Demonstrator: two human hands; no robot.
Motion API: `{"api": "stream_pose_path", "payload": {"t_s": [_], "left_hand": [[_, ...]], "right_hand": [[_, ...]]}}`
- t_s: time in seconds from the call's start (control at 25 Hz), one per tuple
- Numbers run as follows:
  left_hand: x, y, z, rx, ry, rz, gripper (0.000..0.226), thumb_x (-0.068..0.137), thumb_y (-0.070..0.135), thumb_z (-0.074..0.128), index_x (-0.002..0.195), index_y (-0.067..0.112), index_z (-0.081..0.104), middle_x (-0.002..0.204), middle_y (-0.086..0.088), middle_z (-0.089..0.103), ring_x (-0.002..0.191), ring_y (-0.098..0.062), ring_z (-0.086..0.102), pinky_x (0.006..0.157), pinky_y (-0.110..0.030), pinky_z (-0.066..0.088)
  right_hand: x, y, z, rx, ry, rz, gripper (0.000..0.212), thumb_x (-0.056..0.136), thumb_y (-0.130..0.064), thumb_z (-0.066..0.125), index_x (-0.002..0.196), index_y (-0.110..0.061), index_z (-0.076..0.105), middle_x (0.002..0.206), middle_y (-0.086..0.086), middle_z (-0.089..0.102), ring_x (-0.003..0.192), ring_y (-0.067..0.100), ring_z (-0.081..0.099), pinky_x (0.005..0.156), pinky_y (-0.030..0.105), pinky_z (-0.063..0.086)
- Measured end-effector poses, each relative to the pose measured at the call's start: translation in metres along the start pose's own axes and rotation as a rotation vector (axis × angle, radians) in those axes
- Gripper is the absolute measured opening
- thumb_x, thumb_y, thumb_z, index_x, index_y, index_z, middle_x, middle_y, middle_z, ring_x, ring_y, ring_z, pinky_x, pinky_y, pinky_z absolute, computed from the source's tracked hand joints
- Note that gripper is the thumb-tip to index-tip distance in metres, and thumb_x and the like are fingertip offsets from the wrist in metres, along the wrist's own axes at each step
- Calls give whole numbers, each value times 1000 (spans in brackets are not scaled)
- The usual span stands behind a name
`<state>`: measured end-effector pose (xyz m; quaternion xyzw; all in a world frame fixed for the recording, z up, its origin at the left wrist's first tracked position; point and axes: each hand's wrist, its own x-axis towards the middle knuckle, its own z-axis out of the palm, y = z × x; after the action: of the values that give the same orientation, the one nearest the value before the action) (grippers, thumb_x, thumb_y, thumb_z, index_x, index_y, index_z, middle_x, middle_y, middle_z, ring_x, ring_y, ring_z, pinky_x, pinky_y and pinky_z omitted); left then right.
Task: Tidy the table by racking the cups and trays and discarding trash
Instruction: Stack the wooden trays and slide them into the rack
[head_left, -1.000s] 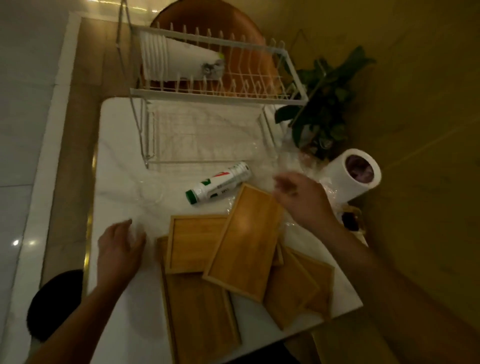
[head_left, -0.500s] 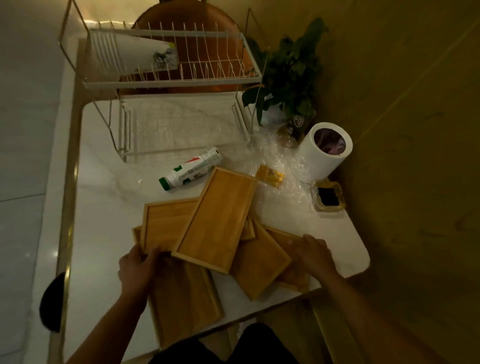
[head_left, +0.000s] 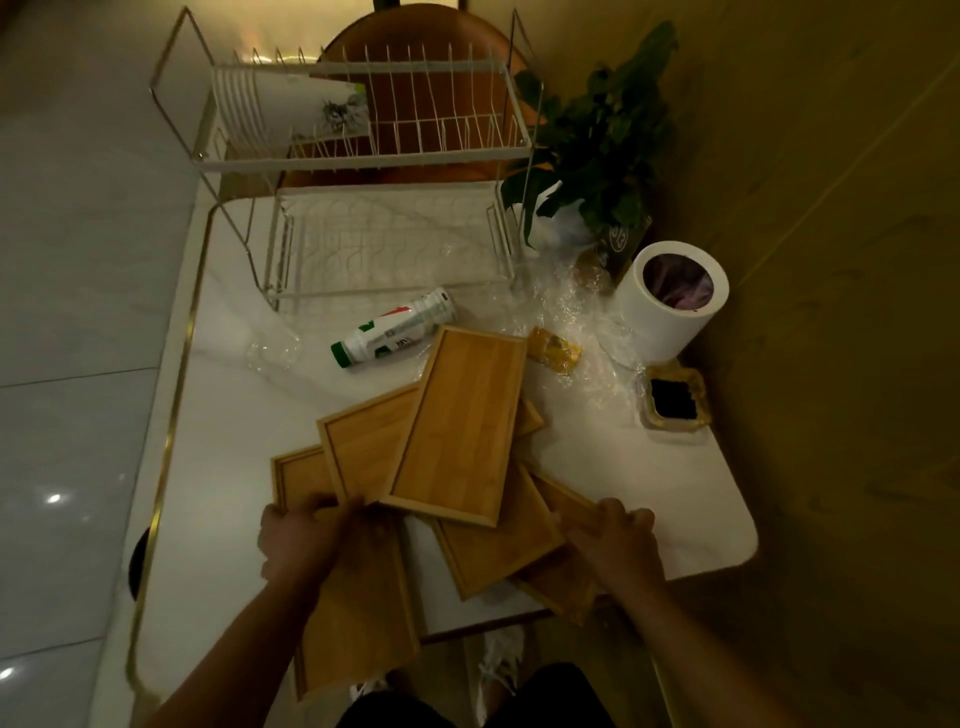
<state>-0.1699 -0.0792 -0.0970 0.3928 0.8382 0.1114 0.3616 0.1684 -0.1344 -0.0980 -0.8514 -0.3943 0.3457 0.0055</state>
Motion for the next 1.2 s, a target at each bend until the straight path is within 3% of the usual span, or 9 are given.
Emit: {"api": "stream_pose_path", "payload": {"t_s": [0.16,0.32,0.48,0.56,0.76,0.88,1.0,1.08,1.2], "left_hand": [[0,5,-4,56,52,76,58,78,57,73,121,19,68,135,-16,55,119,-36,53,99,-53,47],[4,22,-6,-414,-103,1,60,86,31,74,137,9,53,118,-7,65,92,-22,60,81,-38,51],[-13,28,-14,-575,-297,-88,47,82,13,76,127,12,61,103,-14,72,85,-31,71,66,-39,59],[-40,21,-11,-613,-384,-80,53,79,7,78,124,24,55,99,-14,73,80,-33,74,60,-38,60],[-96,14,21,-696,-602,-297,22,85,-4,66,106,0,63,94,-26,72,75,-38,72,70,-42,57],[-95,-2,15,-442,-805,-259,14,89,4,65,103,3,70,94,-19,74,71,-31,72,63,-35,53],[-69,-35,-16,-144,-367,-50,13,94,19,63,102,15,72,90,-10,74,69,-22,70,62,-37,55],[-43,-50,-35,36,-26,74,34,92,24,65,125,16,63,108,-13,69,85,-24,69,69,-39,57],[-10,-49,-34,7,-77,-18,53,92,29,63,138,8,49,124,-23,58,105,-39,62,89,-54,54]], "right_hand": [[4,-39,-18,113,209,-144,64,81,-69,53,124,-23,58,133,6,52,119,27,49,85,37,44],[11,-119,-14,366,12,-115,74,74,-70,63,127,-18,55,117,1,63,106,27,62,81,36,47],[11,-130,-17,459,21,-71,5,83,-24,66,87,-21,68,85,0,72,64,22,69,66,42,61],[5,-116,-16,467,20,-110,10,82,-19,64,74,-23,67,77,1,72,61,22,69,66,45,61],[-13,-81,10,549,-50,-152,23,89,-24,63,112,-20,63,109,-1,67,94,18,64,80,38,55],[-3,-78,7,484,-62,-226,24,91,-24,61,115,-22,59,114,-1,65,90,11,59,70,27,48],[9,-78,1,355,-69,-295,28,91,-22,61,118,-22,59,117,-2,66,96,15,60,77,30,47],[14,-79,-2,300,-64,-341,33,88,-21,64,121,-22,61,118,-1,67,101,19,63,79,30,47],[24,-80,-8,228,-23,-359,49,79,-25,71,126,-25,58,124,3,62,110,24,60,83,33,49]]}}
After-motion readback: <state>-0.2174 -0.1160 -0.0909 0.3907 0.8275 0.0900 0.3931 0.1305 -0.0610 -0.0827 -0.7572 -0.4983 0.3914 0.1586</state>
